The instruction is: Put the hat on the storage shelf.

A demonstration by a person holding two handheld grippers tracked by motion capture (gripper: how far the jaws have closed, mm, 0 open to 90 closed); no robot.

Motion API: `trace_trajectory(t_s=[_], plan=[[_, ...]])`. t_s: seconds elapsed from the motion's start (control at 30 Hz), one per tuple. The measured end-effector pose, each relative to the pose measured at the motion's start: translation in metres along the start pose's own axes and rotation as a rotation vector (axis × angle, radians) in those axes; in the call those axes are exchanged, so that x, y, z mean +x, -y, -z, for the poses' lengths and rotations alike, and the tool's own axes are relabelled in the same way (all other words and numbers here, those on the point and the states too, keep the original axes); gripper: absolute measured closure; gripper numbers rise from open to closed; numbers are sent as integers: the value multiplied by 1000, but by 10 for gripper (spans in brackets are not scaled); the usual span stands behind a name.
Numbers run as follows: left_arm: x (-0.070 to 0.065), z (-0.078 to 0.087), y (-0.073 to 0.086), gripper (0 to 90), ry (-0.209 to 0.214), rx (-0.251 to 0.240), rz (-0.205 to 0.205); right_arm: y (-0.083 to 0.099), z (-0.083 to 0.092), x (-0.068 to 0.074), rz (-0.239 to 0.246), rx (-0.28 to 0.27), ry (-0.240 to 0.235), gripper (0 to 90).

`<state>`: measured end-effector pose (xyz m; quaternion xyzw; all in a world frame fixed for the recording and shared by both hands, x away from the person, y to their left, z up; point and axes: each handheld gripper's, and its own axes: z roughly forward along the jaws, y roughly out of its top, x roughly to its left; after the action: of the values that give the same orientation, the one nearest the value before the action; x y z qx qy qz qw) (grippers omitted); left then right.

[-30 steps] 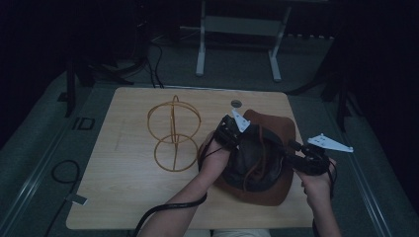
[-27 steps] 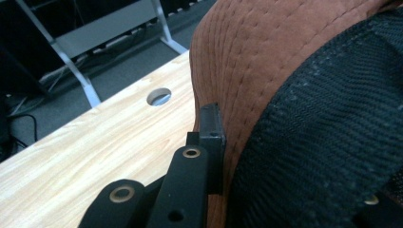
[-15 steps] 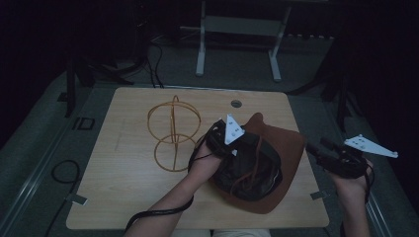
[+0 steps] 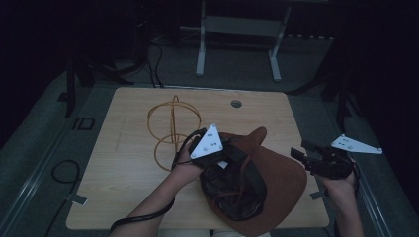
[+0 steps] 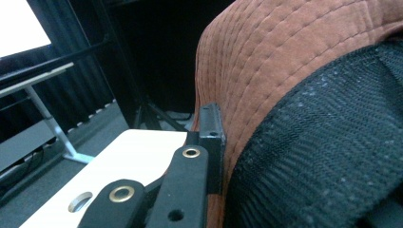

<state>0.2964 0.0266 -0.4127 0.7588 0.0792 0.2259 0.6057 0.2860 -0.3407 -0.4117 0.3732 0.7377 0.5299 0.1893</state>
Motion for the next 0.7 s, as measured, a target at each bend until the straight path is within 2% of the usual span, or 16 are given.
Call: trace_trajectory(t_s=[0.03, 0.07, 0.1, 0.13, 0.17, 0.2, 0.23, 0.27, 0.3, 0.37, 0.4, 0.43, 0.47, 0.53, 0.7], plan=[[0, 3, 0, 872, 2, 0, -7, -1, -2, 5, 7, -2, -26, 389], [1, 7, 0, 872, 27, -15, -8, -4, -8, 14, 26, -7, -69, 389], [0, 13, -1, 872, 67, -55, -28, -5, -10, 19, 31, -10, -91, 389], [1, 17, -1, 872, 112, -94, -35, -6, -11, 23, 41, -11, -103, 391], [1, 17, -1, 871, 112, -94, -35, -6, -11, 23, 41, -11, -103, 391], [0, 23, -3, 871, 155, -137, -71, -6, -16, 35, 70, -27, -174, 391], [0, 23, -3, 871, 155, -137, -71, -6, -16, 35, 70, -27, -174, 391], [0, 26, -4, 871, 165, -146, -79, -7, -21, 48, 123, -28, -223, 392], [1, 27, -5, 871, 166, -160, -71, -7, -22, 51, 131, -28, -239, 392], [2, 27, -6, 870, 164, -172, -56, -7, -26, 60, 155, -35, -293, 396], [2, 27, -6, 871, 147, -179, -45, -7, -28, 65, 172, -38, -313, 396], [1, 23, -8, 870, 97, -181, -25, -8, -29, 69, 184, -44, -333, 396], [1, 21, -10, 871, 76, -165, -11, -8, -31, 73, 191, -41, -348, 399], [-2, 15, -12, 871, 30, -162, -20, -10, -35, 80, 215, -40, -364, 398], [-15, 3, -17, 872, -5, -188, -44, -13, -44, 84, 189, -64, -416, 391]])
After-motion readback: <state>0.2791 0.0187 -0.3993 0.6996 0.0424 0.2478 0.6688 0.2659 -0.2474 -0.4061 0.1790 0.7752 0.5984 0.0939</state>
